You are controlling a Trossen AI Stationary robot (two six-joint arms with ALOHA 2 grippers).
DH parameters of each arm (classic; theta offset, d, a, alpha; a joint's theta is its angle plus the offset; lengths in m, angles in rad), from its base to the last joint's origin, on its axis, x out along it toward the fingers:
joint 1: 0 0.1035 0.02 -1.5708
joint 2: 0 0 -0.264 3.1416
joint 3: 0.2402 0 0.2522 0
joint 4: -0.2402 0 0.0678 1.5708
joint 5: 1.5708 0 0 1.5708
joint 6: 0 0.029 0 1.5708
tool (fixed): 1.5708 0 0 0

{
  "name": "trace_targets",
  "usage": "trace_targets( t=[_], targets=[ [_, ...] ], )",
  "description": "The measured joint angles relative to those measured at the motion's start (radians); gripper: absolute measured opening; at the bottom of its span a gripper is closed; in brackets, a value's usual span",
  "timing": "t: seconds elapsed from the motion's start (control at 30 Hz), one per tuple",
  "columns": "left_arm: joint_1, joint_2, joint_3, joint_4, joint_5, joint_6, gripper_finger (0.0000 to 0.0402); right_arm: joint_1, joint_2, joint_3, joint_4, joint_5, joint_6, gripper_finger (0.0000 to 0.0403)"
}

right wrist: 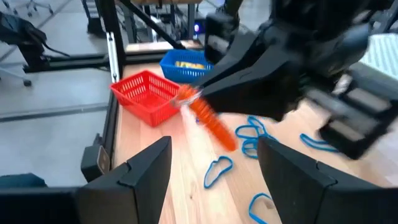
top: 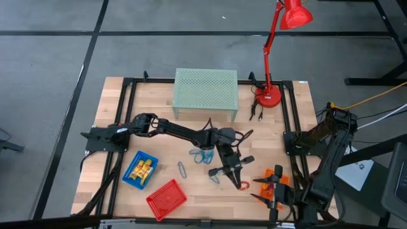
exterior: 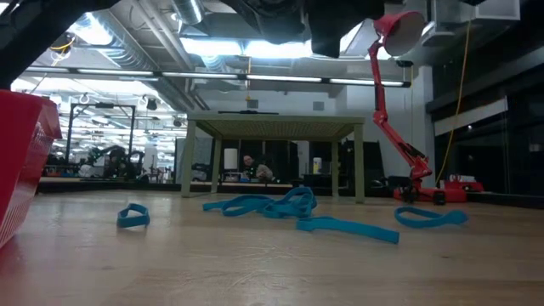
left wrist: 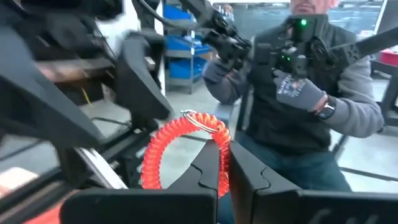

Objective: Pick & Place Office Desk Supplies
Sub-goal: Put the orange spring keychain into the orange bin

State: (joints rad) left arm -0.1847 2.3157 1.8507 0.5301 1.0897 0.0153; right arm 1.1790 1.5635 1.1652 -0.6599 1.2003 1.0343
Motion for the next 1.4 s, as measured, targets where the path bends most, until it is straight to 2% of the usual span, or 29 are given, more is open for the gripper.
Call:
trace_targets(
  t=[0.17, 0.33, 0.5, 0.67, 0.97, 1.07, 1.2, 1.3, 1.4],
  targets=[
    [0.009, 0.000, 0.000, 0.039, 0.002, -0.012, 0.0008, -0.058, 0.000, 0.000, 0.038, -0.086, -0.077, 0.0239],
    [0.009, 0.000, 0.000, 0.042, 0.002, -0.020, 0.0008, -0.071, 0.000, 0.000, 0.083, -0.091, -0.153, 0.0239],
    [0.009, 0.000, 0.000, 0.043, 0.002, -0.012, 0.0008, -0.071, 0.000, 0.000, 0.087, -0.091, -0.156, 0.0228],
    [0.009, 0.000, 0.000, 0.043, 0.002, -0.012, 0.0008, -0.072, 0.000, 0.000, 0.087, -0.091, -0.160, 0.0175],
    [0.009, 0.000, 0.000, 0.043, 0.002, -0.012, 0.0008, -0.072, 0.000, 0.000, 0.084, -0.092, -0.176, 0.0019],
    [0.009, 0.000, 0.000, 0.043, 0.001, -0.012, 0.0008, -0.072, 0.000, 0.000, 0.084, -0.093, -0.179, 0.0016],
    [0.011, 0.000, 0.000, 0.043, -0.052, -0.021, 0.0014, -0.072, 0.000, 0.000, 0.084, -0.094, -0.179, 0.0021],
    [0.025, 0.000, 0.000, 0.036, -0.053, -0.040, 0.0042, -0.072, 0.000, 0.000, 0.084, -0.104, -0.179, 0.0009],
    [0.049, 0.000, 0.000, 0.008, -0.068, -0.062, 0.0088, -0.072, 0.000, 0.000, 0.083, -0.109, -0.175, 0.0008]
  ],
)
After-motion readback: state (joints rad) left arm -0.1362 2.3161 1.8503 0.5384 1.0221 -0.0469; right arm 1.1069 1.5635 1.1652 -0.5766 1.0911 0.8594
